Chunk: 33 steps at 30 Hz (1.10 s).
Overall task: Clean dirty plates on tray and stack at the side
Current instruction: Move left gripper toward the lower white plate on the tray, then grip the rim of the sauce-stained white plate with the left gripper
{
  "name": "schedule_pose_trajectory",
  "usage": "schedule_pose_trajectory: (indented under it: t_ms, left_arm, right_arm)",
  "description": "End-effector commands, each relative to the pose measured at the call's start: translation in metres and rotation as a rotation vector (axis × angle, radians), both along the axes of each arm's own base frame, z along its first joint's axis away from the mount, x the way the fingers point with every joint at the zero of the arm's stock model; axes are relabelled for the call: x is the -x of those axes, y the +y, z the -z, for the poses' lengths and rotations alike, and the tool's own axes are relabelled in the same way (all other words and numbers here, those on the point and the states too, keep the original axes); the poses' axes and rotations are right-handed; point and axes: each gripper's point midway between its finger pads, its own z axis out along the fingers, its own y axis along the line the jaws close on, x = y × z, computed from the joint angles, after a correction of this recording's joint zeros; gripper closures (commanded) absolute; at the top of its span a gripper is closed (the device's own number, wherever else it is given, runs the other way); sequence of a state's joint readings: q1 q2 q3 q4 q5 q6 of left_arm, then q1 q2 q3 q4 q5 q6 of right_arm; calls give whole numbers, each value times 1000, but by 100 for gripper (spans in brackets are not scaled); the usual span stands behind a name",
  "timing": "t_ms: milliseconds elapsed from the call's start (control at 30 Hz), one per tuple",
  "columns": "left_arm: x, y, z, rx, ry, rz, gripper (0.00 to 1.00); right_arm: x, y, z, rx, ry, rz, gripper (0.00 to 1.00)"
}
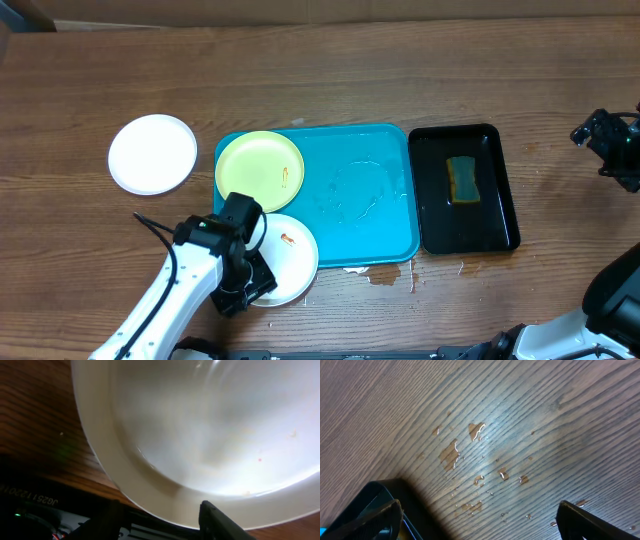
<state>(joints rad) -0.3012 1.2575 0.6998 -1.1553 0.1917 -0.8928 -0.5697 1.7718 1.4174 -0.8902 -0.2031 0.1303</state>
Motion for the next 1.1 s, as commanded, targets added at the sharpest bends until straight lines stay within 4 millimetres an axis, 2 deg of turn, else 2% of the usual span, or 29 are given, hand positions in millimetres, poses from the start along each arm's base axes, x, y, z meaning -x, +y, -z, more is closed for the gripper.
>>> schedule_pose_trajectory:
  t_ms: [0,167,300,567,833,1067]
  left_arm:
    - [6,7,5,-19,56,-59,50]
    - [9,9,5,-24,76,-61,50]
    - [9,9,5,-25,76,-61,60]
    - [21,12,16,-33,103,-66,62]
    - [21,10,18,-23,101,-67,76]
    - [20,11,18,-17,94,-43,77]
  right_arm:
    - [-2,-3,-7,11,-18,7,0]
    - [-2,-3,-7,11,-18,7,0]
    - [-2,-3,-7,11,-18,7,0]
    - [-2,-3,-7,11,-18,7,0]
    - [-2,-3,-7,11,-18,7,0]
    - [-2,-3,-7,11,-18,7,0]
